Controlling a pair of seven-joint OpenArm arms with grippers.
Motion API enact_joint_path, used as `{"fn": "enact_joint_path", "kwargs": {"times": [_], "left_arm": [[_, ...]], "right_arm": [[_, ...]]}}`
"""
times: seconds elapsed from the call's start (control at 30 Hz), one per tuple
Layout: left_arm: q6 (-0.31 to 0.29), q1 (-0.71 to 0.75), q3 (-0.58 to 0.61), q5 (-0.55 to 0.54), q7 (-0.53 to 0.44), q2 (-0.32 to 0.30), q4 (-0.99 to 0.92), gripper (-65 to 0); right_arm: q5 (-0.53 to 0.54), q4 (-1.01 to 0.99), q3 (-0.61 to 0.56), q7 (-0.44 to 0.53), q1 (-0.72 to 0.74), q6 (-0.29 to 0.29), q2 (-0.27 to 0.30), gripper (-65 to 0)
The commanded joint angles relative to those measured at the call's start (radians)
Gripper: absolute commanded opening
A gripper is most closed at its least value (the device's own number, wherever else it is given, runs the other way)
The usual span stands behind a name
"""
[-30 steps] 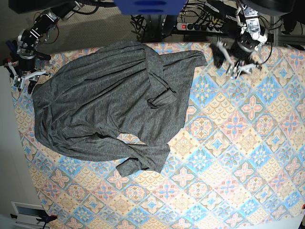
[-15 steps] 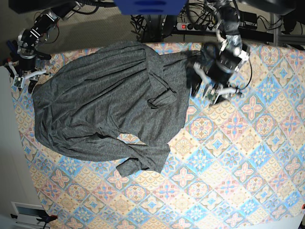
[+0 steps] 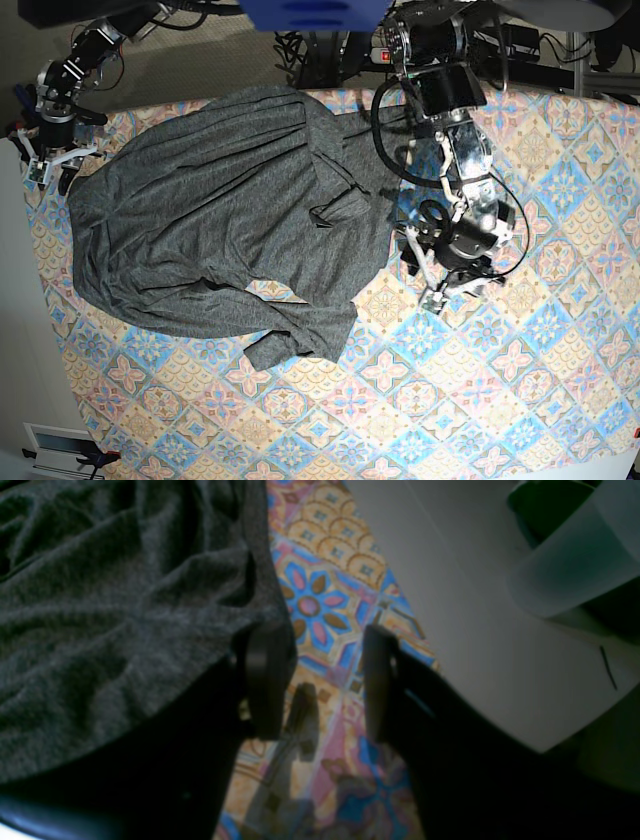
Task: Layout the t-shirt on the table in an organized manner, then fold the t-shirt properly
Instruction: 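Move the left gripper along the shirt side toward the hem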
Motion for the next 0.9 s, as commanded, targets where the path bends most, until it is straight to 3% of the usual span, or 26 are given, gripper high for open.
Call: {"fn": "enact_joint_path", "kwargs": {"times": [0.0, 0.27, 0.7, 0.87], "left_arm": [[0.002, -0.027, 0.003, -0.009, -0.028, 0.000, -0.004, -29.0], [0.002, -0.088, 0.003, -0.010, -0.109, 0.003, -0.228, -29.0], [0.002, -0.217, 0.008, -0.016, -0.123, 0.007, -0.435, -29.0], [0.002, -0.272, 0.008, -0.016, -0.232, 0.007, -0.653, -29.0]], "right_arm": [[0.013, 0.019, 0.003, 0.027, 0.005, -0.004, 0.017, -41.5], [0.013, 0.015, 0.003, 0.027, 0.005, -0.004, 0.017, -41.5], [0.013, 0.015, -0.001, 0.027, 0.007, -0.004, 0.017, -41.5], [0.013, 0.015, -0.001, 0.027, 0.008, -0.004, 0.017, -41.5]]}}
